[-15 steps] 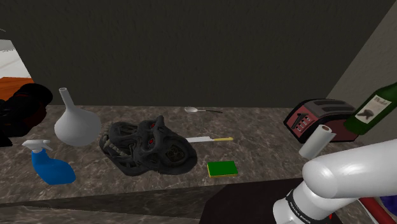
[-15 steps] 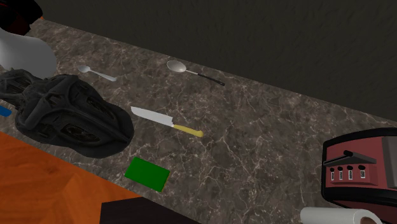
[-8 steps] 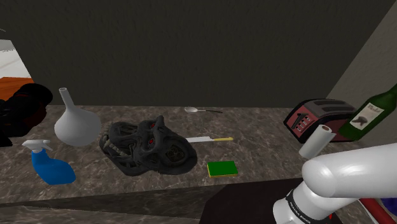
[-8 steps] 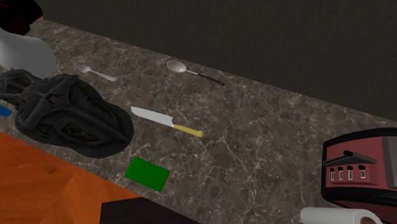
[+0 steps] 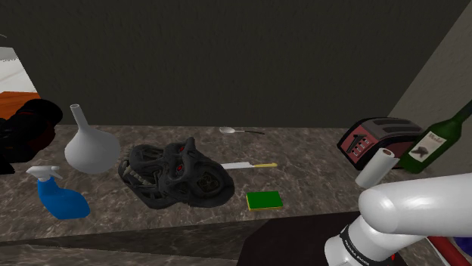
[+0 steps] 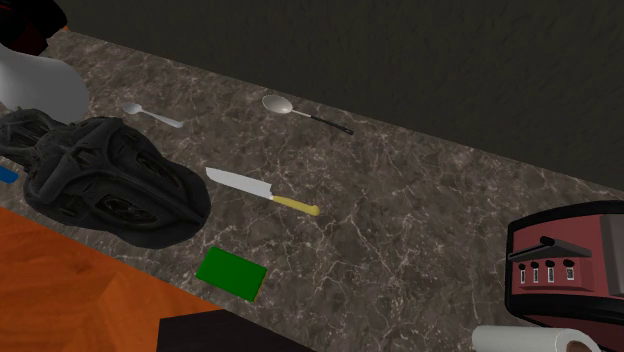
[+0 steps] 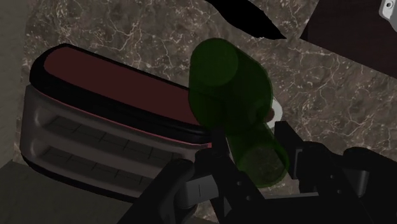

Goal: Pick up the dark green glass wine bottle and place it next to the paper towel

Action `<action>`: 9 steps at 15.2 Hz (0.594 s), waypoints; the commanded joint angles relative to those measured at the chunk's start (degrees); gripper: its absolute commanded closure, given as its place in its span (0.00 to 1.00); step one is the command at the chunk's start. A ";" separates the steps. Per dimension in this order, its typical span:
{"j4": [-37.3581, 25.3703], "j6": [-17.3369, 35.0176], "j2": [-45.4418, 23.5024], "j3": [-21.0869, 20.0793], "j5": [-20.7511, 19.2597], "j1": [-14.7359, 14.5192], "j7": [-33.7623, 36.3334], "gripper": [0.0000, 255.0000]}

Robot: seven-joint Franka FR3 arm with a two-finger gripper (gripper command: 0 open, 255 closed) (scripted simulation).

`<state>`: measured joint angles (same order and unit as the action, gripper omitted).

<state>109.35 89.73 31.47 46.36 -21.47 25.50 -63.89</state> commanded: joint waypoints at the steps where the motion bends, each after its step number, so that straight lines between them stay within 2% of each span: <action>1: 1.90 1.50 0.48 0.16 -0.37 0.24 0.30 1.00; 9: 8.71 7.14 1.88 1.29 -1.85 1.10 1.14 1.00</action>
<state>117.34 96.32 33.11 47.60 -23.12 26.44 -62.85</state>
